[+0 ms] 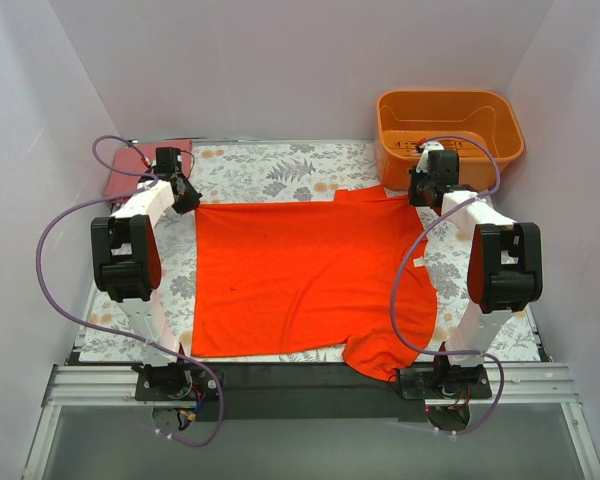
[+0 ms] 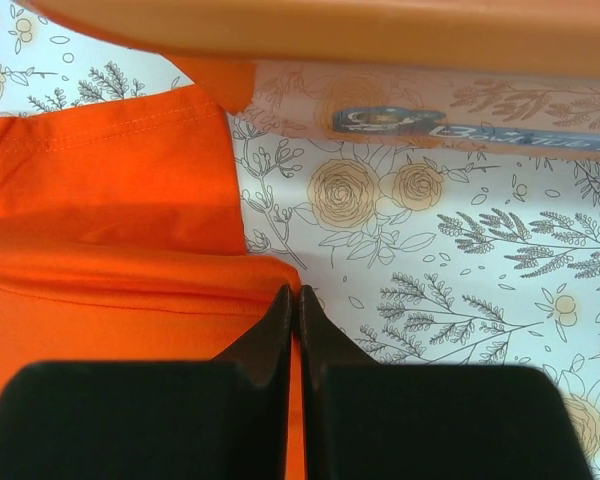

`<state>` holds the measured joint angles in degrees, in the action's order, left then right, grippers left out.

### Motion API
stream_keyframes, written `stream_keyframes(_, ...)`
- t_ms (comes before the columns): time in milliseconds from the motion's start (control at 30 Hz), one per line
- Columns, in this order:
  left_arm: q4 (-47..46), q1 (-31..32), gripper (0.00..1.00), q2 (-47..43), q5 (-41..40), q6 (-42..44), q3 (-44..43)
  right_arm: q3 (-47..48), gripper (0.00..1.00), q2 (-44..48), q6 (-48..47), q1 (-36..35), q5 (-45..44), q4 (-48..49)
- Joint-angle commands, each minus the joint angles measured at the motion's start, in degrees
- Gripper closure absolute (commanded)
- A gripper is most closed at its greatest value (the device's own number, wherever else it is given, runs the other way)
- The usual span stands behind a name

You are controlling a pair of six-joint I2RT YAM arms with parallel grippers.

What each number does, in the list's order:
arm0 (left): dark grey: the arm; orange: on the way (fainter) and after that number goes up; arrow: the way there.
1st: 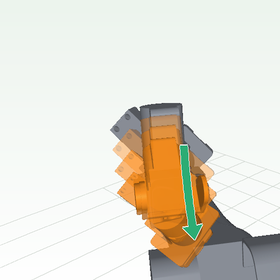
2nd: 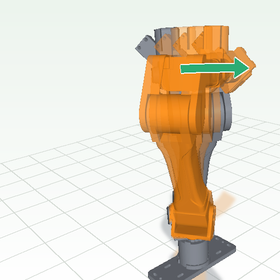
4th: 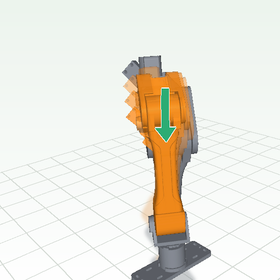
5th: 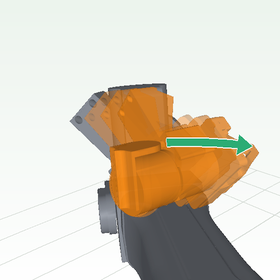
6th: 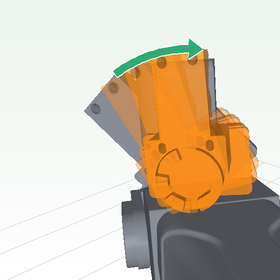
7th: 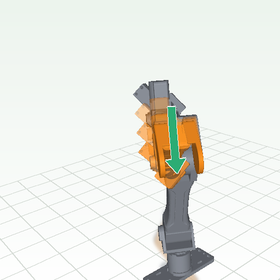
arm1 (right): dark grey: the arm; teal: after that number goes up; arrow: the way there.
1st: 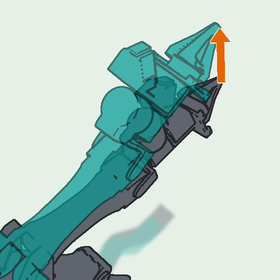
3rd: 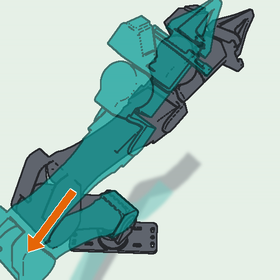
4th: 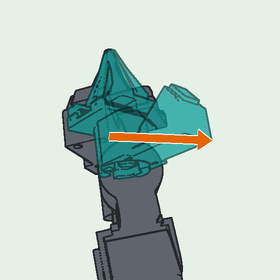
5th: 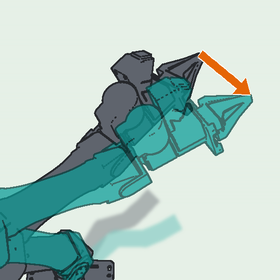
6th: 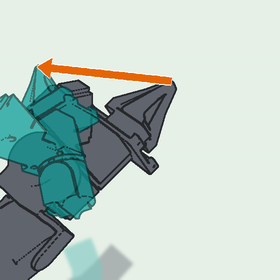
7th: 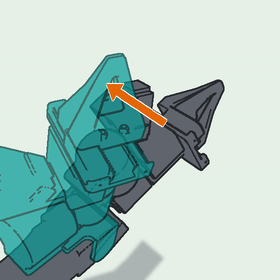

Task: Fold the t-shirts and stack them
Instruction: Fold the tshirt

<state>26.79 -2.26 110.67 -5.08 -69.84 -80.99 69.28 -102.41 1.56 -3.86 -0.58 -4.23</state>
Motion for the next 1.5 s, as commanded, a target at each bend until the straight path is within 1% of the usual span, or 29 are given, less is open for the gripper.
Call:
stream_keyframes(0, -0.16, -1.25, 1.00, -3.71, -3.09, 1.29, -1.27, 3.06, 0.99, -0.77, -0.42, 0.78, -1.01, 2.82)
stream_keyframes(233, 0.19, -1.17, 1.00, -6.69, -2.13, 1.20, 1.01, 2.09, 0.99, 0.63, -0.68, 0.78, 0.14, 2.65)
stream_keyframes(500, 2.30, -1.25, 1.00, -11.62, -1.34, 0.50, 4.78, -3.79, 0.99, 5.55, -0.51, 0.78, -0.39, 2.21)
stream_keyframes(1100, 4.85, -1.25, 1.00, -22.07, -0.89, -1.87, 17.17, -13.11, 0.99, 13.81, 0.81, 0.87, -2.05, 0.45)
stream_keyframes(1467, 4.77, -1.25, 1.00, -25.76, -0.37, -2.84, 23.85, -18.82, 0.99, 15.57, 2.21, 2.01, -1.79, 0.19)
